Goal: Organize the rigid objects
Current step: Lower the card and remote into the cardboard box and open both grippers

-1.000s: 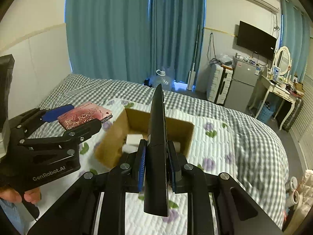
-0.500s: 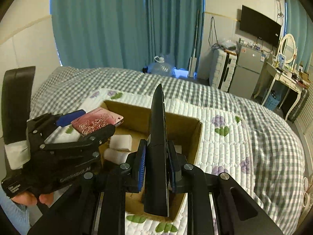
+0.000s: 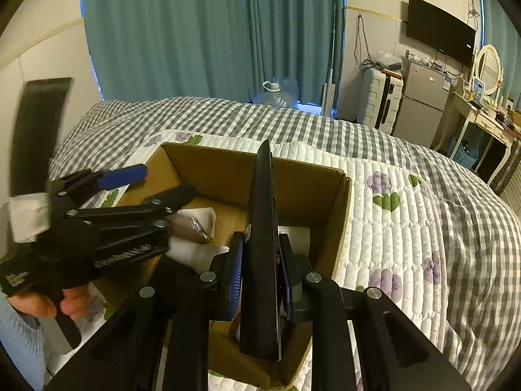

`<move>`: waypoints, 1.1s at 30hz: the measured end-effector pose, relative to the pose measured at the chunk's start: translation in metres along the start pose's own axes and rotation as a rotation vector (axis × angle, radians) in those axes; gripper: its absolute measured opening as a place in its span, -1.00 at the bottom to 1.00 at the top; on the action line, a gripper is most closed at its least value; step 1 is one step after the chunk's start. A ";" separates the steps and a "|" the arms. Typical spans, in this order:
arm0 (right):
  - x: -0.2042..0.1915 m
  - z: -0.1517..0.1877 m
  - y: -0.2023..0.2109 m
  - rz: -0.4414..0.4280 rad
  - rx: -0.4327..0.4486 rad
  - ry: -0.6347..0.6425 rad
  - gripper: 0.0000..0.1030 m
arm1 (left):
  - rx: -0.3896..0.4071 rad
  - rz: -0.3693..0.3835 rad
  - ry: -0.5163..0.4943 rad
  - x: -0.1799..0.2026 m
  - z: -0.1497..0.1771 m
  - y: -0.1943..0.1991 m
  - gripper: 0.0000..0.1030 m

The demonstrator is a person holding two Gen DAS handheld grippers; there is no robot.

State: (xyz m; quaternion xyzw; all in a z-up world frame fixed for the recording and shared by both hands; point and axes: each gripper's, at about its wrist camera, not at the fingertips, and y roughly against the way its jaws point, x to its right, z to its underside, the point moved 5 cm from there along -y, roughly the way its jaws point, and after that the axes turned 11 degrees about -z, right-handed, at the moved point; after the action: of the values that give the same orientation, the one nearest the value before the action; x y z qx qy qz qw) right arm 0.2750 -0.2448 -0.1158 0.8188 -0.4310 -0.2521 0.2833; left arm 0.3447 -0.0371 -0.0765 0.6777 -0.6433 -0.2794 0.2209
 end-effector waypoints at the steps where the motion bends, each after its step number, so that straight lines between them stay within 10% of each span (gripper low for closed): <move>1: -0.002 0.001 0.001 -0.001 0.000 -0.004 -0.64 | 0.002 -0.002 0.004 -0.004 0.000 0.006 0.40; 18: -0.008 0.012 -0.049 0.066 -0.049 -0.048 -0.51 | 0.076 -0.057 0.001 -0.039 0.005 0.051 0.40; 33: -0.066 -0.027 0.160 0.163 0.200 -0.026 -0.23 | 0.259 -0.093 0.030 -0.050 -0.020 0.217 0.56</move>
State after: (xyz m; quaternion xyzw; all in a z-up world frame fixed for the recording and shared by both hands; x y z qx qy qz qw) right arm 0.1697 -0.2568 0.0235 0.8017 -0.5229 -0.1949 0.2142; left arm 0.1946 -0.0052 0.0862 0.7337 -0.6386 -0.1938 0.1277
